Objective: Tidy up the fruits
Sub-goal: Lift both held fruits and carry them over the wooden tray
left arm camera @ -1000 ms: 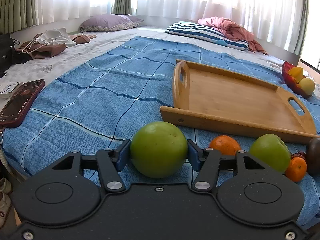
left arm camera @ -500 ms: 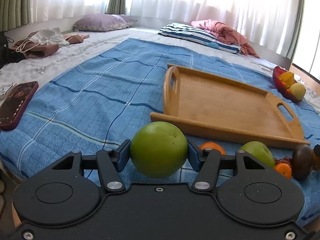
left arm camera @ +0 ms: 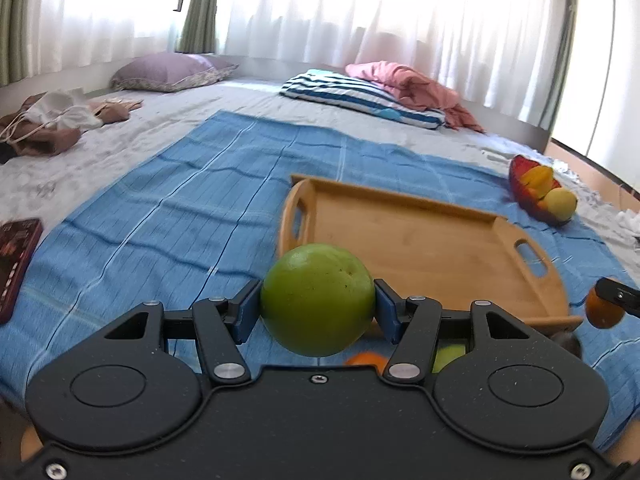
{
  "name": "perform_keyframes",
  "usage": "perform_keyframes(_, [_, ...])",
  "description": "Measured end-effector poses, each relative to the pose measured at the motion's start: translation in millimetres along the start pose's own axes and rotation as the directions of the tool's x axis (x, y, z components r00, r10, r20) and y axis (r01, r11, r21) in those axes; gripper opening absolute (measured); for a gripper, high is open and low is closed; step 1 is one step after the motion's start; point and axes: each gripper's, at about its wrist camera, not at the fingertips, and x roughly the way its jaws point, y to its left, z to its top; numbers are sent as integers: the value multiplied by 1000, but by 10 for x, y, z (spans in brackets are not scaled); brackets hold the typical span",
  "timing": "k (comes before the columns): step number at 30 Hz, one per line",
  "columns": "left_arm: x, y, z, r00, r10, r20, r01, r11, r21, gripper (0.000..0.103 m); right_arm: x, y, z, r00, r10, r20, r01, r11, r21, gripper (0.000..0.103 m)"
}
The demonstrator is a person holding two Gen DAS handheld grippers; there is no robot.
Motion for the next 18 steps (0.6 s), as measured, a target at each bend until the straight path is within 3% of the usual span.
perform_keyframes(9, [215,-144,534,998,-63,6,63,998,16,56,341,25,543,997,71,-24,-71,997,0,52])
perform_keyframes(18, [612,-307,1070,991,-131,-27,131,991,6,56,835,-21,953,989,110,-98,-102,991,82,52])
